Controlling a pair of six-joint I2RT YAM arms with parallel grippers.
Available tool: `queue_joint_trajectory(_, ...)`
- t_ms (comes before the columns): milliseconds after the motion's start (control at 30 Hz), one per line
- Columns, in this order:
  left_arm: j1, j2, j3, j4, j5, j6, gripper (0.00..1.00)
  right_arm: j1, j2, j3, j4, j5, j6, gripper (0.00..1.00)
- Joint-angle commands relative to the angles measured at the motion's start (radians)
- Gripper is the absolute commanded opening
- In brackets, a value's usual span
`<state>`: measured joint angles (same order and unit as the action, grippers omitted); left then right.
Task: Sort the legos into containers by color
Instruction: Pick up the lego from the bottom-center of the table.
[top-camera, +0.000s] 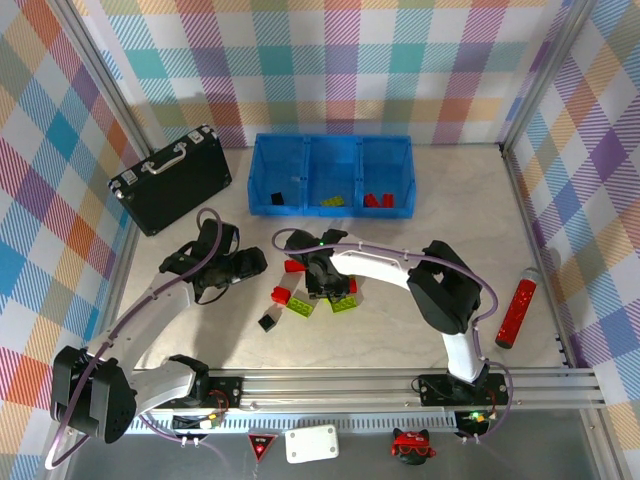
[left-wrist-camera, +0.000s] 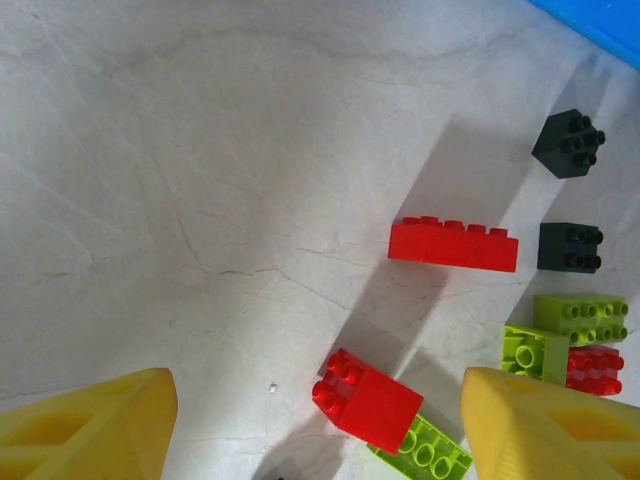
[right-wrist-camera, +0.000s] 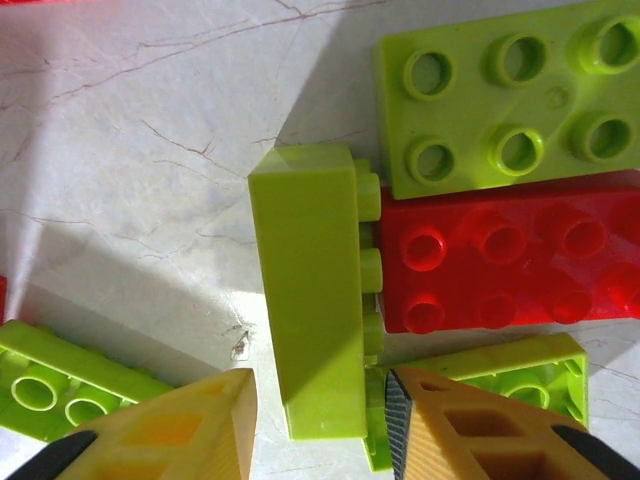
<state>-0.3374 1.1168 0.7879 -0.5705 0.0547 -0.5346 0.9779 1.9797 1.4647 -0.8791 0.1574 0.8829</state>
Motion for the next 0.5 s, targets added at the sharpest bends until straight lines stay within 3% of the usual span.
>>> queue_joint_trajectory(0,0.011,-0.026,-0.021,-0.021,-0.002,0.002,0.74,0.010,0.025,0.014,-0.011,0.010,0.018,0.39)
queue_joint_trajectory(467,0.014,-0.026,-0.024,-0.014,0.000,0.004,0.75,0.014,0.025,0.034,-0.028,0.024,0.006,0.29)
